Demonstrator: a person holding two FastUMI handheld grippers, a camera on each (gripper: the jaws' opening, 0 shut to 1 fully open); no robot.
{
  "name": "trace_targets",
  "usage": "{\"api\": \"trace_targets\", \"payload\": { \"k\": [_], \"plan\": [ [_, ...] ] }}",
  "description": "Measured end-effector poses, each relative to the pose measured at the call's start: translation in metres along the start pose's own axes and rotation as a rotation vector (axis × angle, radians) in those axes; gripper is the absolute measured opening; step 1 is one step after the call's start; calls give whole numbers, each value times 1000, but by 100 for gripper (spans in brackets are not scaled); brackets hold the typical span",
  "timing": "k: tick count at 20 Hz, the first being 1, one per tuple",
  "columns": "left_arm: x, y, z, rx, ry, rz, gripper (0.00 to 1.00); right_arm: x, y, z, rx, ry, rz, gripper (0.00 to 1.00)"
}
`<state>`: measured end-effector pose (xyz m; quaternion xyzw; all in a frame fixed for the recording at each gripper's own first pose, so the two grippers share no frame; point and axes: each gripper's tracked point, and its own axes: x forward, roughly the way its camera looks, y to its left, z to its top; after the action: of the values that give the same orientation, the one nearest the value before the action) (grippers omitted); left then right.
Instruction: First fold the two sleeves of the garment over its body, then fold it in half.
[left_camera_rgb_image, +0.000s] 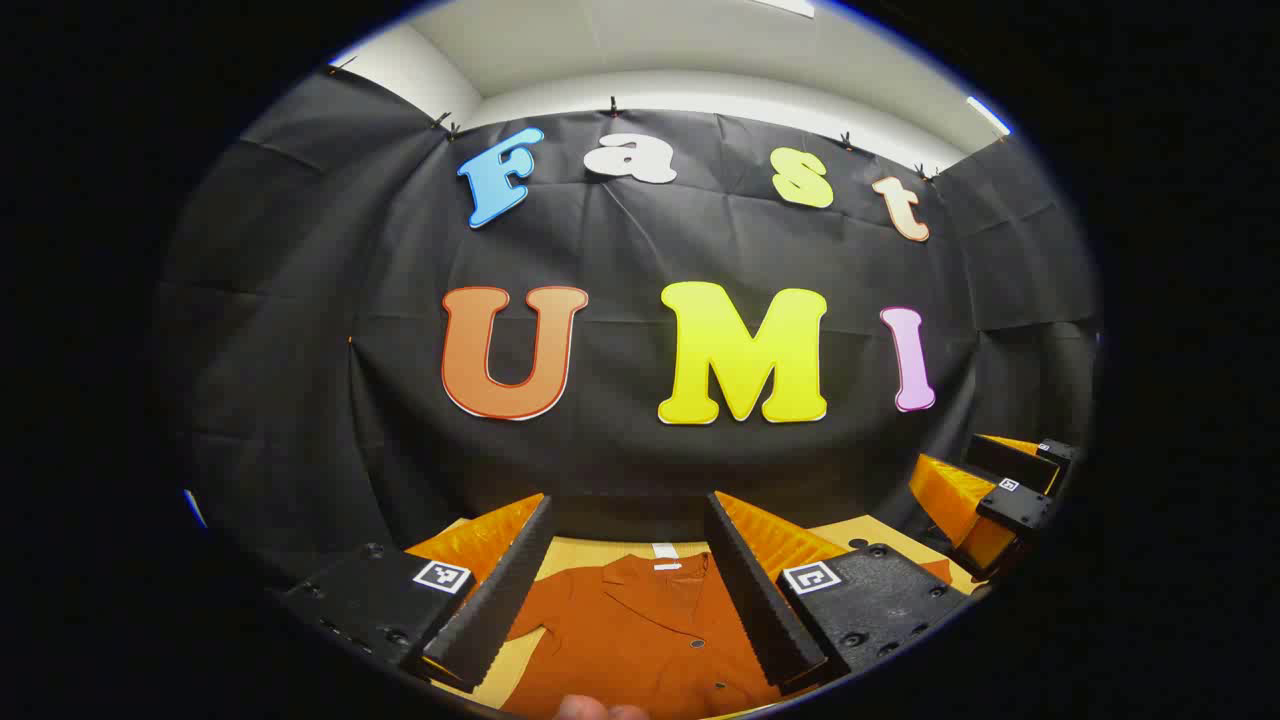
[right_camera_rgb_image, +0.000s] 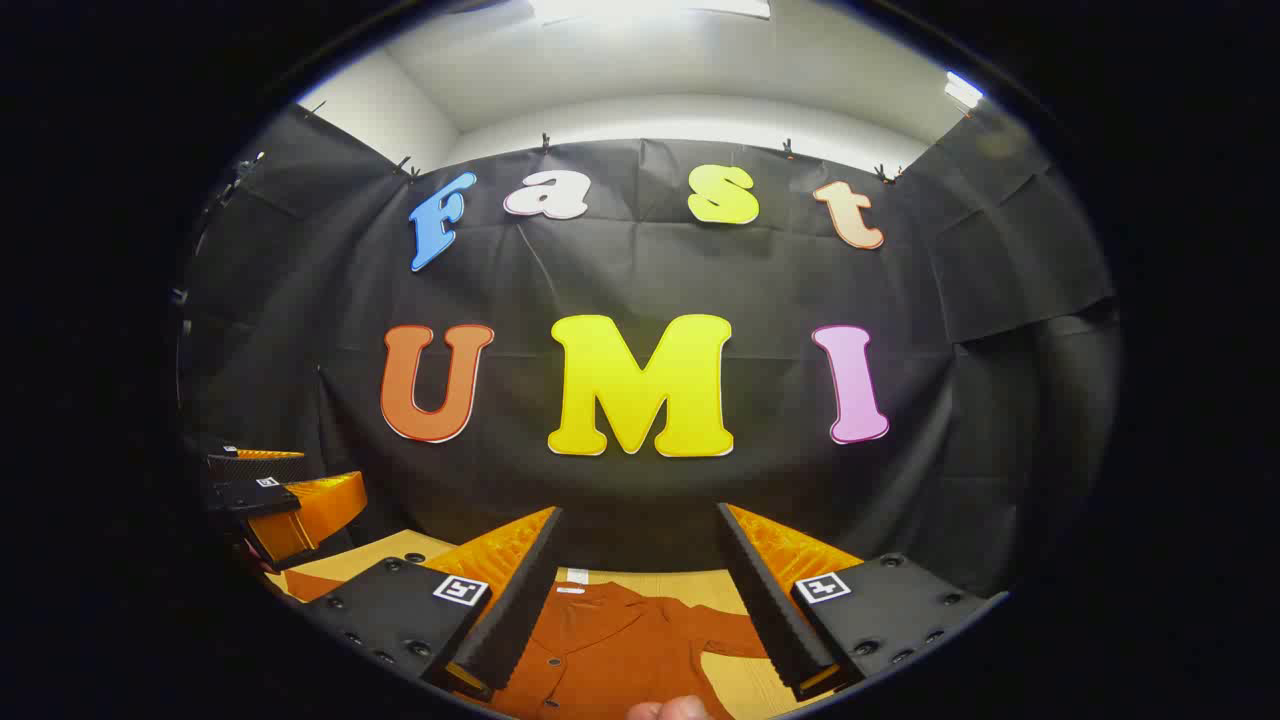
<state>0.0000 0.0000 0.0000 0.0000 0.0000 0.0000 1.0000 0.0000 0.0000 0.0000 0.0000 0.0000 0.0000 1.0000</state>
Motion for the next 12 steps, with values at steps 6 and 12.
{"api": "trace_targets", "payload": {
  "k": [6, 12],
  "plan": [
    [5, -1, 1, 3, 2, 1, 97, 5, -1, -2, 0, 8, 3, 95],
    [8, 0, -4, 2, 13, 9, 97, 12, 3, -4, 6, 16, 15, 94]
  ]
}}
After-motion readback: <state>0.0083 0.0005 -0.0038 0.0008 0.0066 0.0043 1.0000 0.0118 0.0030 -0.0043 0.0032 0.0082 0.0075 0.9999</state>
